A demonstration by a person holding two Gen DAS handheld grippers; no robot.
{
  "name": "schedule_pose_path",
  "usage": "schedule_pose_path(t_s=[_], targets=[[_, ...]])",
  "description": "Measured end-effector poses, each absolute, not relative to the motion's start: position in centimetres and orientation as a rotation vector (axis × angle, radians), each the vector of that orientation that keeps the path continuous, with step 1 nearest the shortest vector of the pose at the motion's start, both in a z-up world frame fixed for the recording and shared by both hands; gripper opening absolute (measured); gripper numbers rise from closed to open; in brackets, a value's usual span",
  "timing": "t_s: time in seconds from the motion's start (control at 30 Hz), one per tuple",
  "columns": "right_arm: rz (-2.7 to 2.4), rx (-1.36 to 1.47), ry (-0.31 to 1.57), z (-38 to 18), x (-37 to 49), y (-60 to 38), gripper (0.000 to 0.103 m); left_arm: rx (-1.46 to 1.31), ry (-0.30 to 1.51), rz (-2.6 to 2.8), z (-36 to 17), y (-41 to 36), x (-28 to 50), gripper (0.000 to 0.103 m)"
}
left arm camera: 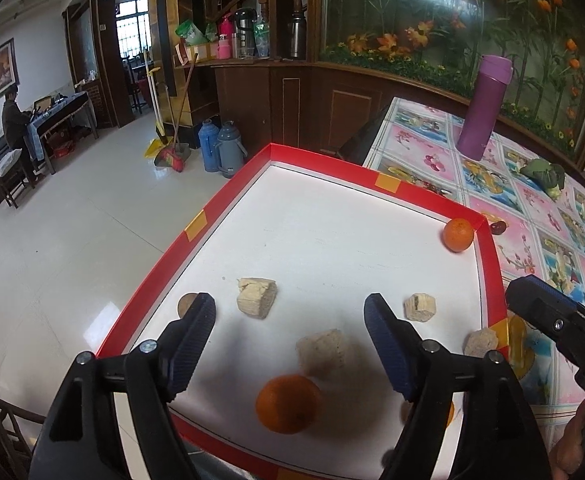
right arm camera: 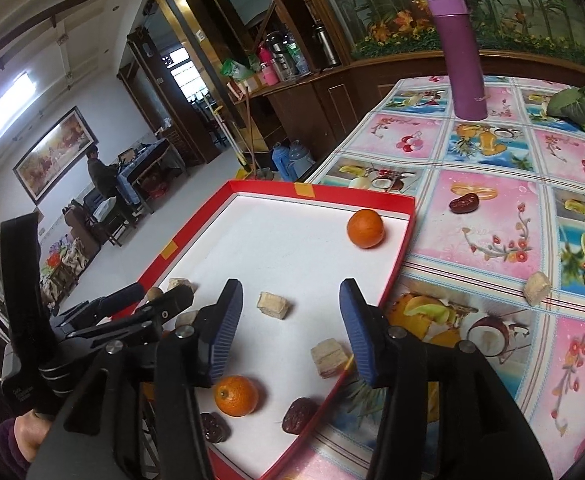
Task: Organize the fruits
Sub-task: 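Lift both open tools out of the tray and swing back over the table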
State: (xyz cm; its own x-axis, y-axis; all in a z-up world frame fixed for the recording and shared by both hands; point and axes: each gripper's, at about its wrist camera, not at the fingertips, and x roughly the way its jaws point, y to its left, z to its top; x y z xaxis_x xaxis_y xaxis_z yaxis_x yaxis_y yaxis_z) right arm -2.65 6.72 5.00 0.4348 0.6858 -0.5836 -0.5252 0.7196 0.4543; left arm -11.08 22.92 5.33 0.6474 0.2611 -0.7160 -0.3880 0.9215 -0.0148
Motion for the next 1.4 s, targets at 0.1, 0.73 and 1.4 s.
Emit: schedule_pose_path(t_s=[0.1, 0.73, 1.4], targets=[[0.737, 0.235, 0.84, 4.8, -2.5, 5.9, 0.054, -0.181, 0.791, 0.362, 5.5, 22.4, -11.3, 0.077], [0.708, 0.236, 0.833, 5.1, -2.5, 5.1, 0.054, -0.115, 0.777, 0.337, 8.1, 18.3, -14.9, 0.078], [0.715, 0.371, 0.858, 5.1, -1.3, 2.9, 0.054, -0.091, 0.596, 0.261, 17.8, 14.4, -15.1, 0.078]])
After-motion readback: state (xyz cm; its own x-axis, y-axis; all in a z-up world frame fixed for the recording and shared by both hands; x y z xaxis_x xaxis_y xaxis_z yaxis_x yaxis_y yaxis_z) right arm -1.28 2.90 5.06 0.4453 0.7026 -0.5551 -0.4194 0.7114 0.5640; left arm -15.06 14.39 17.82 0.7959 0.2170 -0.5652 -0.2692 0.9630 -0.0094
